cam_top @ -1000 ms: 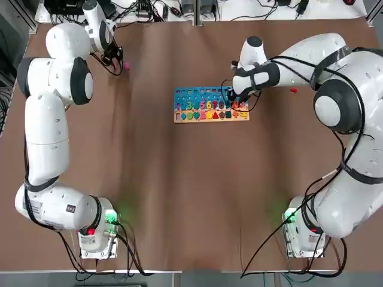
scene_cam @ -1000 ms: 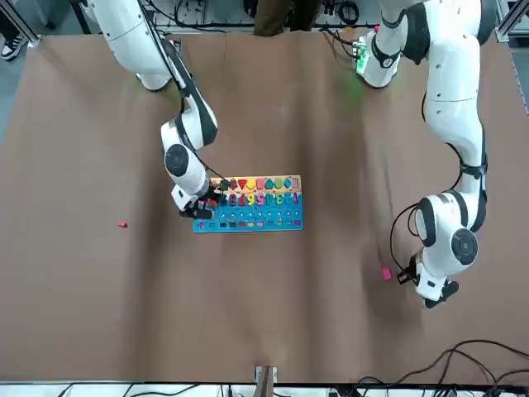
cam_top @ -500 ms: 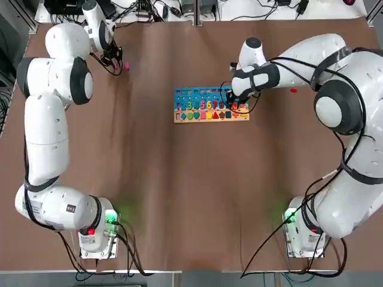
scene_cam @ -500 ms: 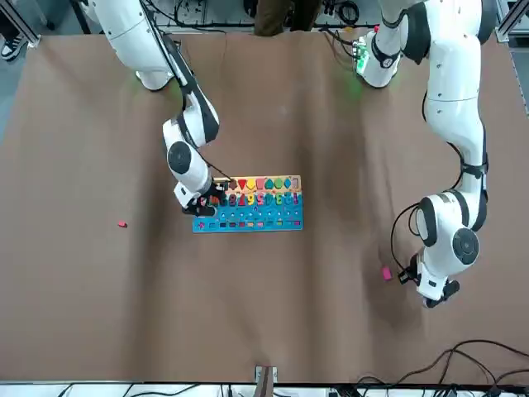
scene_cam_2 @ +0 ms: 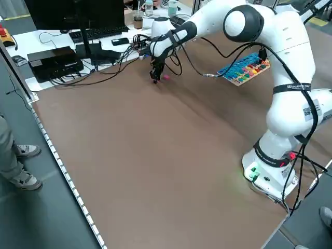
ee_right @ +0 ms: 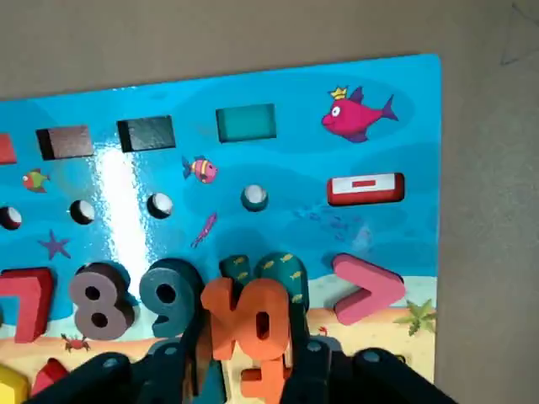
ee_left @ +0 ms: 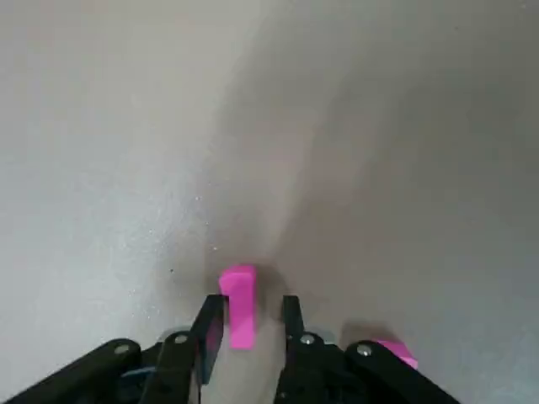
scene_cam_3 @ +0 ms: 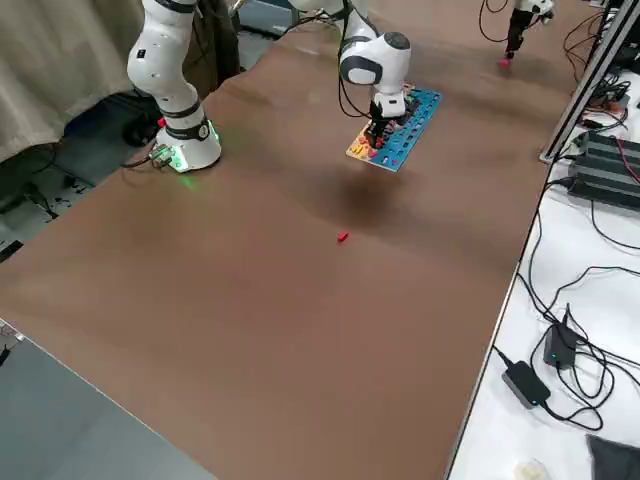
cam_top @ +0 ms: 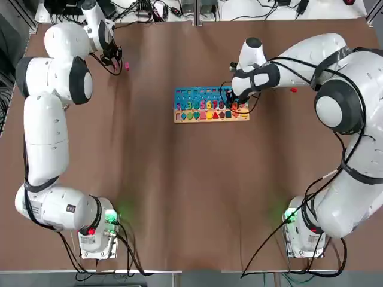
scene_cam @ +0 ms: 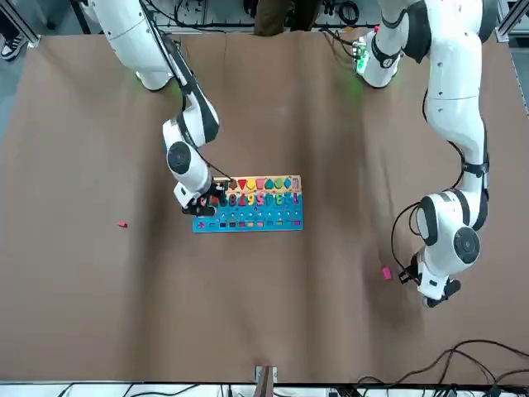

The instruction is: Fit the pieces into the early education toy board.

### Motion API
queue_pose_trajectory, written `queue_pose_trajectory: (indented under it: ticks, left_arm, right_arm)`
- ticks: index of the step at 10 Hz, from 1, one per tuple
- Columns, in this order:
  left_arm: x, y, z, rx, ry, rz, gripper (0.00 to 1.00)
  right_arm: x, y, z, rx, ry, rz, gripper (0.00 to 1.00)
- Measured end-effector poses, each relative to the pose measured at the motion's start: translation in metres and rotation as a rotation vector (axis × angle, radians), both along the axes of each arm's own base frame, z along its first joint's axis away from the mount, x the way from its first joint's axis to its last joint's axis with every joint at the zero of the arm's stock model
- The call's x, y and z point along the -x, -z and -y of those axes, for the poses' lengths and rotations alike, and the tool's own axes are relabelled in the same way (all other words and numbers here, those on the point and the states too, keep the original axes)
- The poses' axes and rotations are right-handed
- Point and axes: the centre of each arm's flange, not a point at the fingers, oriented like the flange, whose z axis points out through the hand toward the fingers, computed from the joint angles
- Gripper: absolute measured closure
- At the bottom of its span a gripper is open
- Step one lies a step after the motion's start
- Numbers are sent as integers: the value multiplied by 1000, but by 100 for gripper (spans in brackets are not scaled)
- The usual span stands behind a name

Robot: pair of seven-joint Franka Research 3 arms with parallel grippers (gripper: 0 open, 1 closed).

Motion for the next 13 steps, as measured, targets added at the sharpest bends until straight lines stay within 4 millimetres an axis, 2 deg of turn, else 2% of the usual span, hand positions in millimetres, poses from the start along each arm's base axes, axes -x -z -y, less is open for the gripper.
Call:
queue_pose_trajectory:
  ticks: [13]
  left_arm:
    - [2,-1,-1,2,-18,-2,73]
  right_arm:
    - [-5,0,9,-14,6,1,59]
